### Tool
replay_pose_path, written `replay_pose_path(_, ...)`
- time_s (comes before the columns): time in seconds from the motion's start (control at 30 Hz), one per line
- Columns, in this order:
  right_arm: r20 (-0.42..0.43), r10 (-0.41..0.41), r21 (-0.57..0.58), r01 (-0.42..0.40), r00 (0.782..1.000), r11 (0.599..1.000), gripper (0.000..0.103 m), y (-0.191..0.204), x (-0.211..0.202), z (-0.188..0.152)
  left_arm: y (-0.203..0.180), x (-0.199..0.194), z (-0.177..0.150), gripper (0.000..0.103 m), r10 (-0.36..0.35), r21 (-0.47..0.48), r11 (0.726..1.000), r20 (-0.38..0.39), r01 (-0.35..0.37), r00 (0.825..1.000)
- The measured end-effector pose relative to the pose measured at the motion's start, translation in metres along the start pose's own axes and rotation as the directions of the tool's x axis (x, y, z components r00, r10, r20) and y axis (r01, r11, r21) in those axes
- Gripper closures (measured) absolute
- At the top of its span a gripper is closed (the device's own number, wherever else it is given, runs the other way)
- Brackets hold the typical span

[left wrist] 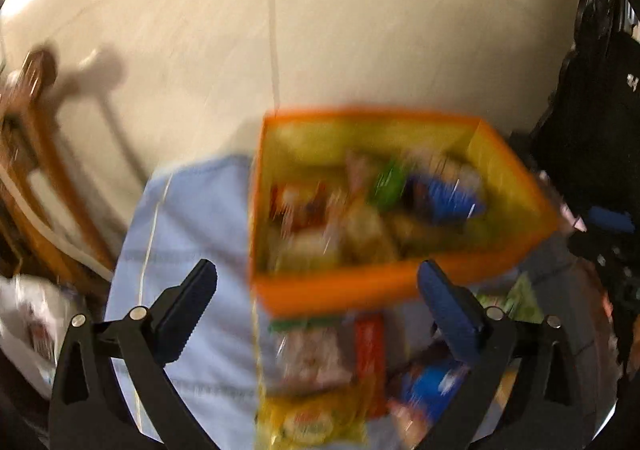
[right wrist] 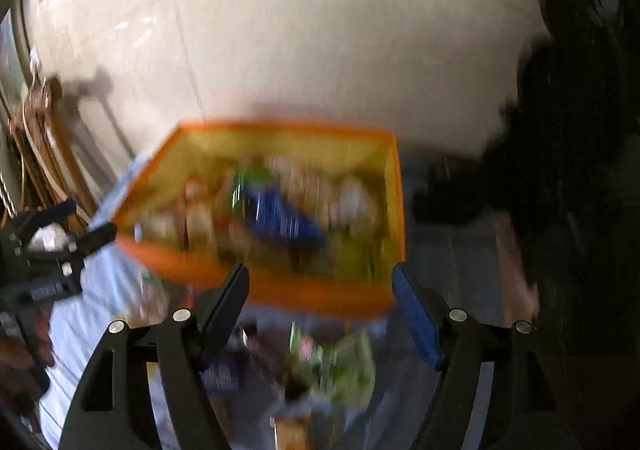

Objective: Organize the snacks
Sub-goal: 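Lift both bags into the orange box and release them, then grasp the orange-labelled bread packet with the right tool while the left tool grasps the yellow bread bag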

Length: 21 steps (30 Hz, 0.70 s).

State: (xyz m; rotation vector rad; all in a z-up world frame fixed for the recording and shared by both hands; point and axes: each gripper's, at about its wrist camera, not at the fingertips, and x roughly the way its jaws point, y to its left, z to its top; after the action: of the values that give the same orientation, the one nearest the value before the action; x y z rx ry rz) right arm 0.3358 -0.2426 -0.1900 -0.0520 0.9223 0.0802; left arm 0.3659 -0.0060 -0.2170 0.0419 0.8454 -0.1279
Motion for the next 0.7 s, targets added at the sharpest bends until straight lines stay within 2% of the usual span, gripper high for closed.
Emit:
replay_pose_path(0.17, -0.1, -0.025, -0.012, 0.024, 0.995, 1.0, 0.029, 0.02, 0.006, -0.08, 0.014, 0.013, -0.069, 0.005, 0.056, 0.03, 0.998, -0.095, -0.053, 0.994)
replay_pose_path(0.3, -0.175, -0.042, -0.038, 0.036, 0.984, 0.999, 0.029, 0.03, 0.015, -0.124, 0.016, 0.021, -0.098, 0.005, 0.078, 0.04, 0.997, -0.128, -0.073, 0.989)
replay_pose_path(0.43, -0.211, -0.052, -0.022, 0.048, 0.976, 0.999, 0.029, 0.028, 0.023, -0.137, 0.007, 0.03, -0.107, 0.005, 0.082, 0.046, 0.996, -0.136, -0.076, 0.987)
replay_pose_path(0.7, -0.226, -0.079, -0.035, 0.073, 0.971, 0.997, 0.029, 0.027, 0.043, -0.145, -0.008, 0.061, -0.121, 0.005, 0.078, 0.093, 0.994, -0.168, -0.063, 0.983)
